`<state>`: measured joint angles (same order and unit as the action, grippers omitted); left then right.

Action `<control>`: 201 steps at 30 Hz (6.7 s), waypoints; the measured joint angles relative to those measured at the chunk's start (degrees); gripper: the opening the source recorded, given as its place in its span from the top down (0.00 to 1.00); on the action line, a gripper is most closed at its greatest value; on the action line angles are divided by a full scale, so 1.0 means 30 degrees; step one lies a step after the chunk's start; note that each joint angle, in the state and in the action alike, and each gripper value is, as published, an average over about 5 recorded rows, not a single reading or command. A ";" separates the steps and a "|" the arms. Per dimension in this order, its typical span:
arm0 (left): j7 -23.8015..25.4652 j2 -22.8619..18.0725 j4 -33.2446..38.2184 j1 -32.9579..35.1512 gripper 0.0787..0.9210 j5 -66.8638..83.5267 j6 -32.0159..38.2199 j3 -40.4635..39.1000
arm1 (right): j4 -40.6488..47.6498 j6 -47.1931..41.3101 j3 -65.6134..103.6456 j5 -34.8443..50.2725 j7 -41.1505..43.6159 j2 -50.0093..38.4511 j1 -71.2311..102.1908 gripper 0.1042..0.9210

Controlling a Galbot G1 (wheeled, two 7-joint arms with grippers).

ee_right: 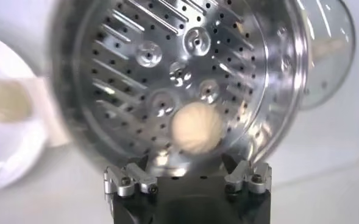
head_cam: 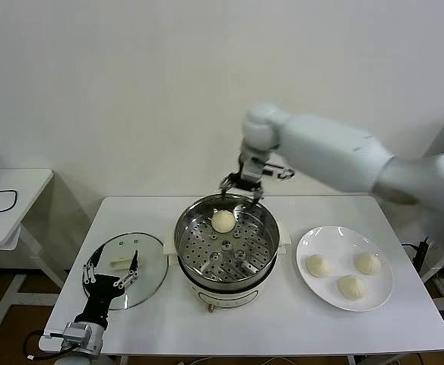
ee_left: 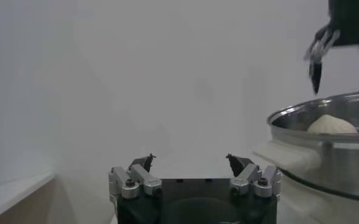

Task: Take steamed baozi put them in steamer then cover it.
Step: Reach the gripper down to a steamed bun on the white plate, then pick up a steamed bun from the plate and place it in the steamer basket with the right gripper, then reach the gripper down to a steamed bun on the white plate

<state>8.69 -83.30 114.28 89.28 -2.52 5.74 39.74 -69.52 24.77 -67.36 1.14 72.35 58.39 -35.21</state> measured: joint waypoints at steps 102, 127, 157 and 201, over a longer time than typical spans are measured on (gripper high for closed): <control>-0.0353 -0.0173 -0.0043 0.0026 0.12 -0.0881 0.0269 -0.1274 | -0.4560 -1.2247 0.4665 0.3046 -0.1904 -1.0291 0.7472 0.27; -0.0325 0.0163 -0.0086 -0.0221 0.12 -0.0728 0.0187 -0.0836 | -0.7084 -1.7720 -0.3866 1.1793 -0.3869 -0.1452 -0.3854 0.27; 0.0078 0.0237 -0.0735 -0.0309 0.12 -0.0311 0.0476 0.0700 | 0.0315 -1.8063 -0.3320 0.9271 -0.3806 0.6950 0.1600 0.13; -0.0101 -0.0103 -0.0229 0.0253 0.12 -0.1290 0.0768 -0.0454 | -0.4884 -1.1435 1.1969 -0.3817 0.1008 -1.1326 1.6075 0.12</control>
<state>8.39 -83.61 113.60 90.04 -6.39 8.04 38.37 -84.17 -9.53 -31.45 -10.31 75.38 24.41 13.01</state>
